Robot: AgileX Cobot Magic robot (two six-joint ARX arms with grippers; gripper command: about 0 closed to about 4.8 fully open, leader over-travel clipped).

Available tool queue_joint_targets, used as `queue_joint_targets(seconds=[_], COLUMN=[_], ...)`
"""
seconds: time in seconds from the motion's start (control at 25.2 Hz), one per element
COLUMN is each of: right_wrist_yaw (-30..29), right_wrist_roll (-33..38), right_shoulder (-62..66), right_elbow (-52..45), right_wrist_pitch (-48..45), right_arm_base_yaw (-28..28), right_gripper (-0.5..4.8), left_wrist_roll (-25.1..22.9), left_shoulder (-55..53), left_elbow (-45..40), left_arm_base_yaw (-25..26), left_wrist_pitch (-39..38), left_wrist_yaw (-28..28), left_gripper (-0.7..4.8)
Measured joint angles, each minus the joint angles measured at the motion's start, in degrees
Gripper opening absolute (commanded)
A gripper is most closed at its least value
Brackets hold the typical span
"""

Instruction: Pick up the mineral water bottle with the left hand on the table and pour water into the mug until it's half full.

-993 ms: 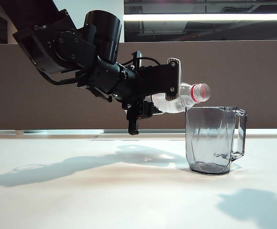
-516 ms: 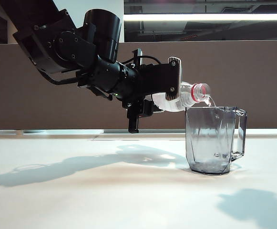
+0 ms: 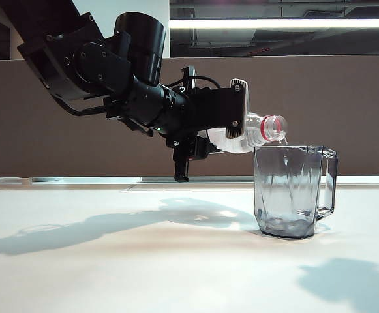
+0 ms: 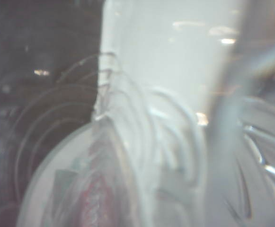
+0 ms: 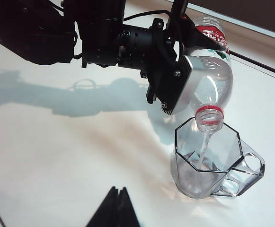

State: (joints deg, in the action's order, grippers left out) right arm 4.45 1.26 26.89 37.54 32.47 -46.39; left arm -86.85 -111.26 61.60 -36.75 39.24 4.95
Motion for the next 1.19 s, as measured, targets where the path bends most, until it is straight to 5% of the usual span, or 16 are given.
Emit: queue_joint_targets(seconds=[1.19], right_wrist_yaw=[0.0], right_wrist_roll=[0.0], right_shoulder=[-0.5], right_elbow=[0.02], right_wrist_pitch=[0.0], right_arm_base_yaw=[0.0], right_gripper=[-0.08], left_wrist_roll=[-1.22], left_shoulder=[0.0], left_elbow=[0.0], left_arm_base_yaw=[0.5], left_wrist_pitch=[0.66], left_wrist_yaw=[0.02], left_gripper=[1.87])
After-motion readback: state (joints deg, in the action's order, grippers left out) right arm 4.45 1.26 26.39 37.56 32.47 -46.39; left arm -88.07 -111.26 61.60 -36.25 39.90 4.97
